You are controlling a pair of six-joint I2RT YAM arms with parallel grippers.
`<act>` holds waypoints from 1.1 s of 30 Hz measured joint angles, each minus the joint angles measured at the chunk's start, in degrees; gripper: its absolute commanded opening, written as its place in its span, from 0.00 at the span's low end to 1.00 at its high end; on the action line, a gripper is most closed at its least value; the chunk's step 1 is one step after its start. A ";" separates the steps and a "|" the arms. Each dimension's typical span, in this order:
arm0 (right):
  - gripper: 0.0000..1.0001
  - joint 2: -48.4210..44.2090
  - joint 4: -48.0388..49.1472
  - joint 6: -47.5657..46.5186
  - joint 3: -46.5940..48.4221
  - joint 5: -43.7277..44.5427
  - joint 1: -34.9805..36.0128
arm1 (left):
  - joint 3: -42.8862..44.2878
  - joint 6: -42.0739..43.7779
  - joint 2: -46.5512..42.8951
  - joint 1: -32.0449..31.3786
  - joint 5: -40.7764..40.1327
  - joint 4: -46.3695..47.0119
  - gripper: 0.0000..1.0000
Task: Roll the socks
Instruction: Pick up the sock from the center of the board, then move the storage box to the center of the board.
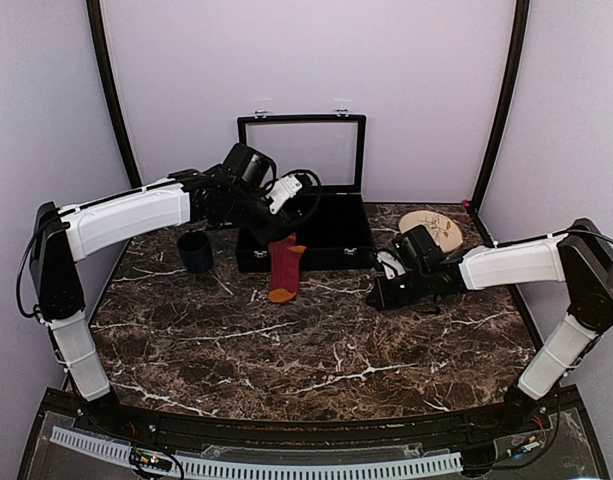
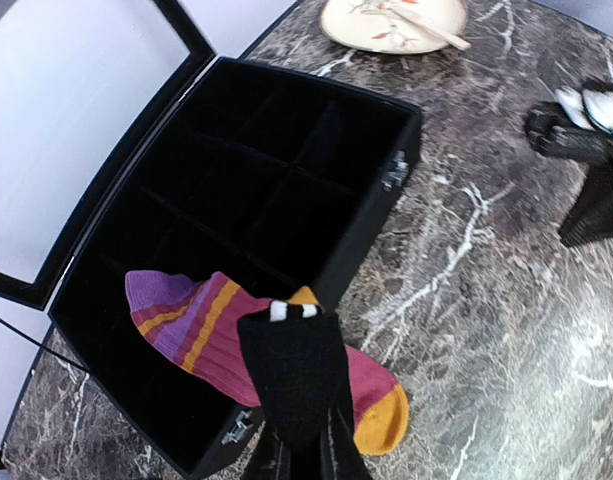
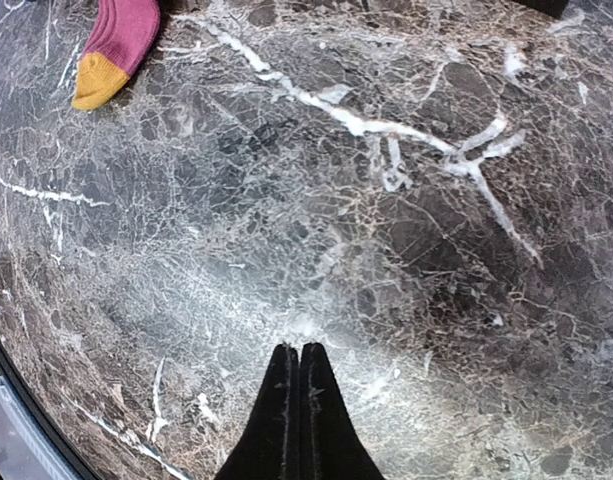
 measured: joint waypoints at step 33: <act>0.00 -4.09 1.27 3.17 -0.11 6.84 0.00 | 32.37 3.45 30.62 1.64 3.21 -1.29 0.00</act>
